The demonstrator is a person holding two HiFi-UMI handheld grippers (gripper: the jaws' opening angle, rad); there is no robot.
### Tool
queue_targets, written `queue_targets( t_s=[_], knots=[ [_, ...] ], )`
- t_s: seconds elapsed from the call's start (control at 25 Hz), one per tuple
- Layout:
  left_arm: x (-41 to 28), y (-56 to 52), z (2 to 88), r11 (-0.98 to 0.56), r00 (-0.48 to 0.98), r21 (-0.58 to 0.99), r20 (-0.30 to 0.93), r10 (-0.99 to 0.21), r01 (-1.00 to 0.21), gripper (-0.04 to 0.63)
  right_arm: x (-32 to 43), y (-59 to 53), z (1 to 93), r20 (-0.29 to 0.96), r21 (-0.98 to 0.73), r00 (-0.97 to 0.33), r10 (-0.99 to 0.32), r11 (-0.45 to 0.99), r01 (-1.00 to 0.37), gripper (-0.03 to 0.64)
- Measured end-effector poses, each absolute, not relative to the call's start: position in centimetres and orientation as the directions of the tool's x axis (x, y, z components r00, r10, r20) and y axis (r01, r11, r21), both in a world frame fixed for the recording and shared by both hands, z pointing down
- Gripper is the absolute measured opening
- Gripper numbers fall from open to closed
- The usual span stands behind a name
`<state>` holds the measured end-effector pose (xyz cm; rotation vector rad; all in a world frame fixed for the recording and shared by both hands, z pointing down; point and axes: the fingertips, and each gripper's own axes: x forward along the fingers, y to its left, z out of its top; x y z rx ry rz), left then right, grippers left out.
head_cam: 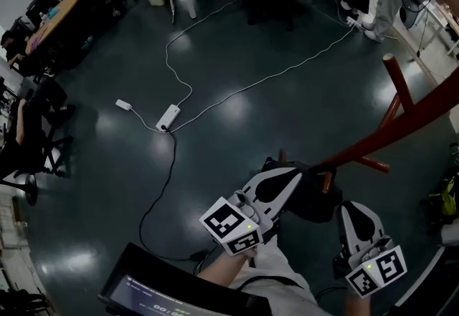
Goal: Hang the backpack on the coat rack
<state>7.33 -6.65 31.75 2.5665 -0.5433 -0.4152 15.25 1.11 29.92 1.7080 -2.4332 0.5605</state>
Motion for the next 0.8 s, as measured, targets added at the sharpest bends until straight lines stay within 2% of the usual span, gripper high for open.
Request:
queue_targets(
  t_s=[0.8],
  knots=[
    [9.6,-7.0,27.8,-0.862,0.894,0.460,-0.262,-0.363,-0.215,0.009,15.0,0.8,24.4,0.217,-0.178,-0.337,-0.916,0.302,-0.937,0.031]
  ],
)
